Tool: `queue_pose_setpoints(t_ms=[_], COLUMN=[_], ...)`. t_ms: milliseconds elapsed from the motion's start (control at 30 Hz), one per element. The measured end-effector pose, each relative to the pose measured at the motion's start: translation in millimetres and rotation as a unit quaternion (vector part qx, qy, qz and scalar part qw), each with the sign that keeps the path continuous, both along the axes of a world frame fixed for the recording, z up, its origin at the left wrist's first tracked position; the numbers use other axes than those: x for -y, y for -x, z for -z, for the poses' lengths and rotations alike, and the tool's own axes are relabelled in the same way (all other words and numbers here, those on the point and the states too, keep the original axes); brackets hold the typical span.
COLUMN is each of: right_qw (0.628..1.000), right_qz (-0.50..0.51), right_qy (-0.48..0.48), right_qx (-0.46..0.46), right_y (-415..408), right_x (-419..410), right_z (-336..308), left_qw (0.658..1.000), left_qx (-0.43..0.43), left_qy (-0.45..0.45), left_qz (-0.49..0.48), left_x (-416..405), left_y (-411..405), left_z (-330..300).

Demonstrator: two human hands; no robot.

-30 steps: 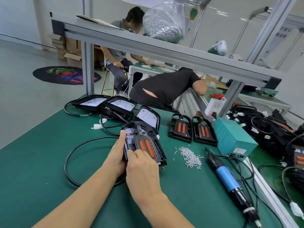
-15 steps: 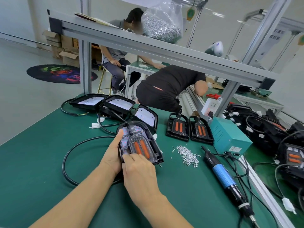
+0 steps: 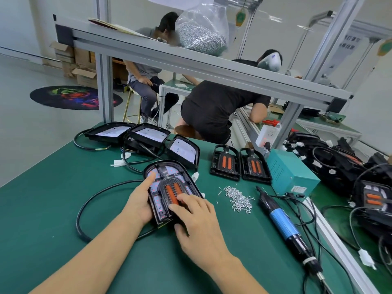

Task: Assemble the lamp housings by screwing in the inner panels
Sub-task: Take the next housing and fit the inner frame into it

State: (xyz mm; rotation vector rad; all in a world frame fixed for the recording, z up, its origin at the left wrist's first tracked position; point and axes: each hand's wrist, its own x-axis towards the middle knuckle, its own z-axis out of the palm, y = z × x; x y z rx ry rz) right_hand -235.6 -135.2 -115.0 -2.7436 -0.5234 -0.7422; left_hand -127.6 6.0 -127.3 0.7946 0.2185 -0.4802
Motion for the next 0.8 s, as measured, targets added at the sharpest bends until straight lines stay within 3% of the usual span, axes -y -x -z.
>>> queue_pose_setpoints(t_ms=[133,300,400,533,567,700,800], right_qw=[1.000,0.999,0.999,0.999,0.998,0.999,0.998], right_qz=[0.002,-0.002,-0.007,-0.019,-0.026,-0.034,0.034], right_qy=[-0.009,-0.034,-0.032,0.002,0.010,0.016,-0.038], right_qx=[-0.010,-0.036,-0.044,-0.048,-0.051,-0.037,-0.040], right_y=[-3.1,-8.6,-11.8,-12.3,-12.1,-10.4,-9.5], right_x=[8.7,13.3,17.0,19.3,19.4,31.7,62.5], right_z=[2.0,3.7,4.4,5.1,4.3,-2.2,-10.0], left_qw=[0.996,0.946,0.874,0.661,0.630,0.616,0.603], left_qx=[0.022,0.043,0.075,0.157,0.166,0.169,0.180], left_qy=[-0.079,-0.320,-0.481,-0.733,-0.758,-0.768,-0.777], left_qz=[-0.035,-0.030,0.018,0.036,0.032,0.049,-0.010], left_x=[-4.8,-15.0,-24.8,-31.1,-31.6,-35.4,-37.4], left_y=[-4.8,-8.1,-6.5,-6.0,-6.4,-9.8,-5.4], left_z=[-2.6,-7.8,-10.5,-9.0,-8.2,-6.8,-12.5])
